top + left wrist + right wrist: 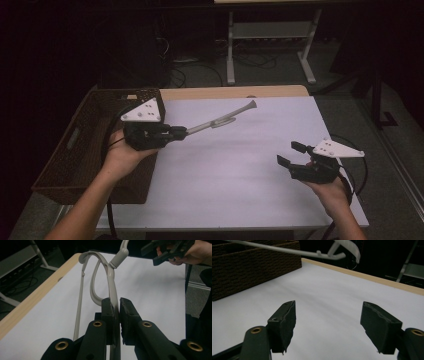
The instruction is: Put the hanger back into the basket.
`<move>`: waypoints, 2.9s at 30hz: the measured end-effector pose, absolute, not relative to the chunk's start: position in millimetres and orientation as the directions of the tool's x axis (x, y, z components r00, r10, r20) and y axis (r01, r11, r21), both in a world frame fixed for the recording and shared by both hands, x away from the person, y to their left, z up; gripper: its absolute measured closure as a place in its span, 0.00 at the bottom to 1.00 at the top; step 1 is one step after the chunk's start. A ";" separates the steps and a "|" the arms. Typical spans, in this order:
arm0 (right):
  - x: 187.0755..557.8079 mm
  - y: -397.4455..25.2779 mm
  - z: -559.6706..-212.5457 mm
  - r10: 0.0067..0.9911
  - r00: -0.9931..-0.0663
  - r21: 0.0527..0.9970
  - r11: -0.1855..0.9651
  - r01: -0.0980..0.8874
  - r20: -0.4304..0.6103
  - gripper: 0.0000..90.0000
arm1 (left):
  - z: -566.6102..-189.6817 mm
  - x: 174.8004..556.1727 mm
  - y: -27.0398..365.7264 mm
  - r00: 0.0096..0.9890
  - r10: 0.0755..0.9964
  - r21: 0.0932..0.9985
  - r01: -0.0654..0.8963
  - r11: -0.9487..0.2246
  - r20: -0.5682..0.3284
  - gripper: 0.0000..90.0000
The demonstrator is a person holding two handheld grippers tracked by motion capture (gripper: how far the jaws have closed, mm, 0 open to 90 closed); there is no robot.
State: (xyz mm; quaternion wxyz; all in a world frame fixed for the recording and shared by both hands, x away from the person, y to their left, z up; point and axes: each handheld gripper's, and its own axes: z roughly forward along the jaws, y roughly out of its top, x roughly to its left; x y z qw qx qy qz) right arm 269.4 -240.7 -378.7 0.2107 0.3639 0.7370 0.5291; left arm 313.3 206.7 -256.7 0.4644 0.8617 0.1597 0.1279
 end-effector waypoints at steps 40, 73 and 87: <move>271.9 -240.7 -380.6 0.774 -0.630 0.929 0.185 0.321 0.063 0.31 | -224.6 291.5 382.8 0.704 0.702 0.854 0.294 -0.428 0.109 0.92; 268.4 -243.9 -367.8 0.781 -0.622 0.943 0.161 0.290 0.058 0.30 | -286.5 299.7 419.1 0.670 0.742 0.796 0.431 -0.425 0.033 0.92; 267.7 -243.3 -363.1 0.778 -0.626 0.947 0.160 0.279 0.053 0.29 | -283.1 308.1 400.6 0.694 0.719 0.855 0.387 -0.346 -0.023 0.49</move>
